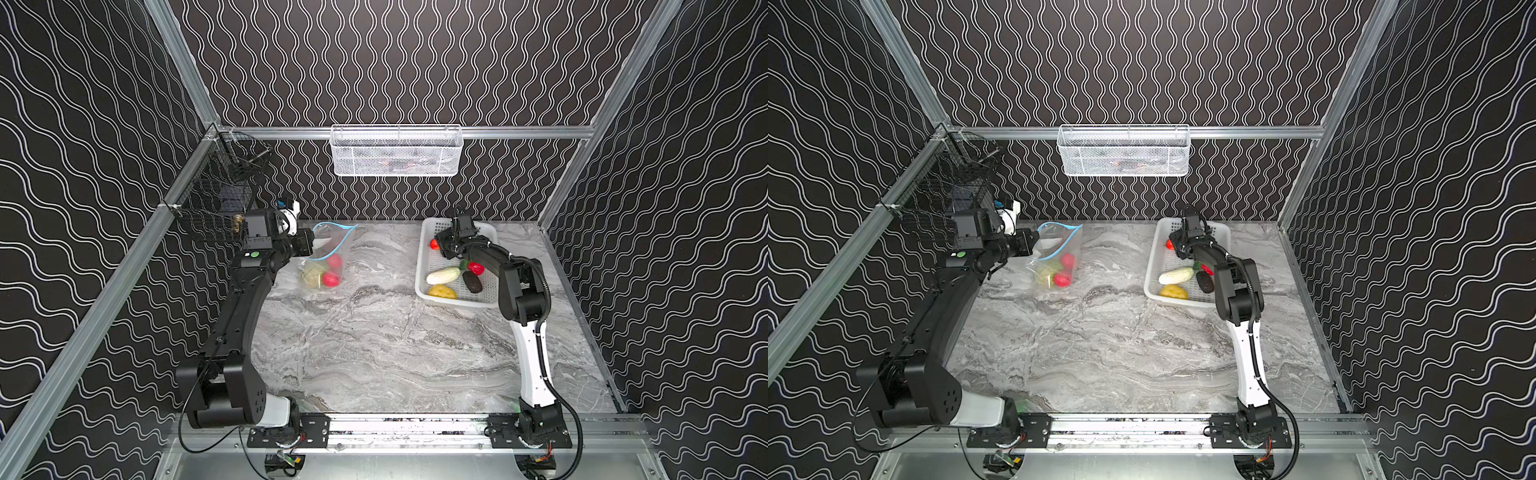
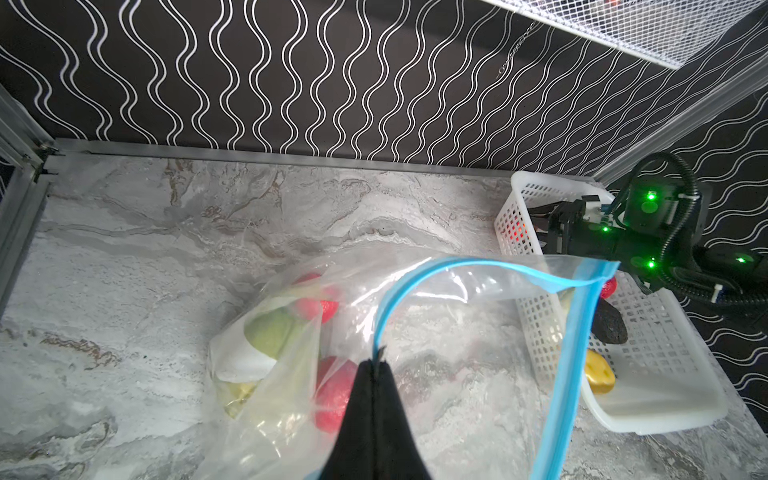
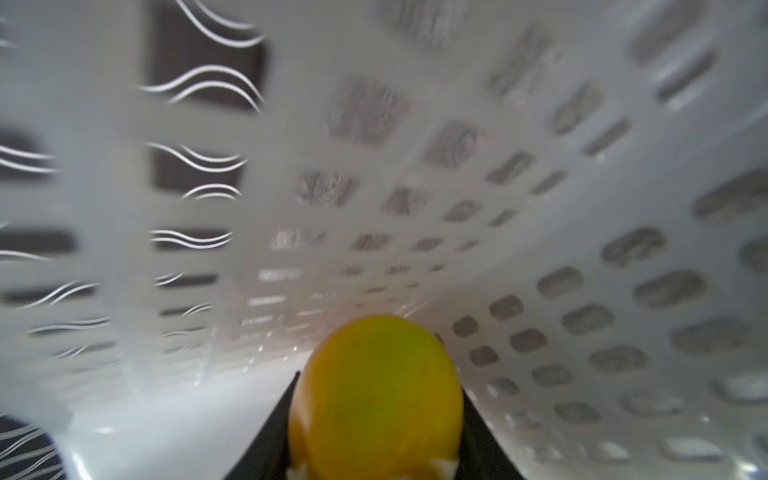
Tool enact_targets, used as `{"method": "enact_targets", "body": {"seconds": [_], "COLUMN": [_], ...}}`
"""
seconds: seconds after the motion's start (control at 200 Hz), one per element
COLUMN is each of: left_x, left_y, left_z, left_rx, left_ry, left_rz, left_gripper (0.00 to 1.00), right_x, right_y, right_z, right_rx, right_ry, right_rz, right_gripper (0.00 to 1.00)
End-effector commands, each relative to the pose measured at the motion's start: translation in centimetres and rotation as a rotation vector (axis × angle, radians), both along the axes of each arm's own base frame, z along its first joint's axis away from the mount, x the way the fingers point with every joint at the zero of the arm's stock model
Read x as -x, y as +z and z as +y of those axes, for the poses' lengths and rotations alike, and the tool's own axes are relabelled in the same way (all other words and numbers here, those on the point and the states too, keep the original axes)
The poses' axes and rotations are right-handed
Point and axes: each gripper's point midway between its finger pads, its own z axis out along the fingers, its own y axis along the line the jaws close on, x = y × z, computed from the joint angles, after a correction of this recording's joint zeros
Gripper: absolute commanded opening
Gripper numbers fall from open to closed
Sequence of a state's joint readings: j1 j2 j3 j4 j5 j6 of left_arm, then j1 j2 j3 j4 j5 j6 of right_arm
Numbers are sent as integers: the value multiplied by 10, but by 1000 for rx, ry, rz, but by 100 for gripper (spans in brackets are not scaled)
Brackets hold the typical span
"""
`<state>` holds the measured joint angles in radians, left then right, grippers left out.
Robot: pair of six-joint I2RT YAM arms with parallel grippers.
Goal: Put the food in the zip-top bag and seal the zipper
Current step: 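Lift the mango out of the basket with the right gripper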
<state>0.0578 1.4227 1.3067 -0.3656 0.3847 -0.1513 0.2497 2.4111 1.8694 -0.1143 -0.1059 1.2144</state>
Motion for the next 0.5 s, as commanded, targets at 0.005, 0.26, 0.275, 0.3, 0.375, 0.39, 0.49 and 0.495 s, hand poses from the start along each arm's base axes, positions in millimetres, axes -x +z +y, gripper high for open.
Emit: {"method": "enact_targets", "body": {"seconds": [0.005, 0.26, 0.275, 0.3, 0.375, 0.39, 0.49, 0.495], "left_x": [1, 5, 5, 5, 5, 5, 7, 7], "left_y": [1, 5, 4, 4, 3, 2, 1, 2], "left_z": [-1, -2, -1, -1, -1, -1, -4, -3], "left_rx": [1, -9, -10, -9, -10, -10, -1, -1], "left_ry": [-10, -15, -14, -14, -13, -14, -25, -24], "left_rz": [-13, -28, -28, -27, -24, -24, -27, -28], "left_gripper": [0, 0, 0, 0, 0, 0, 0, 0], "right_x": [0, 6, 7, 8, 12, 13, 18, 19], "right_y": [20, 31, 33, 35, 42, 43, 51, 52], "right_z": [17, 14, 13, 13, 10, 9, 6, 6], "right_rx": [-75, -50, -47, -42, -30, -28, -20, -20], "right_ry": [100, 162, 162, 165, 171, 171, 173, 173], "right_rz": [-100, -115, -117, -121, -134, -135, -149, -149], "right_gripper": [19, 16, 16, 16, 17, 17, 17, 17]}}
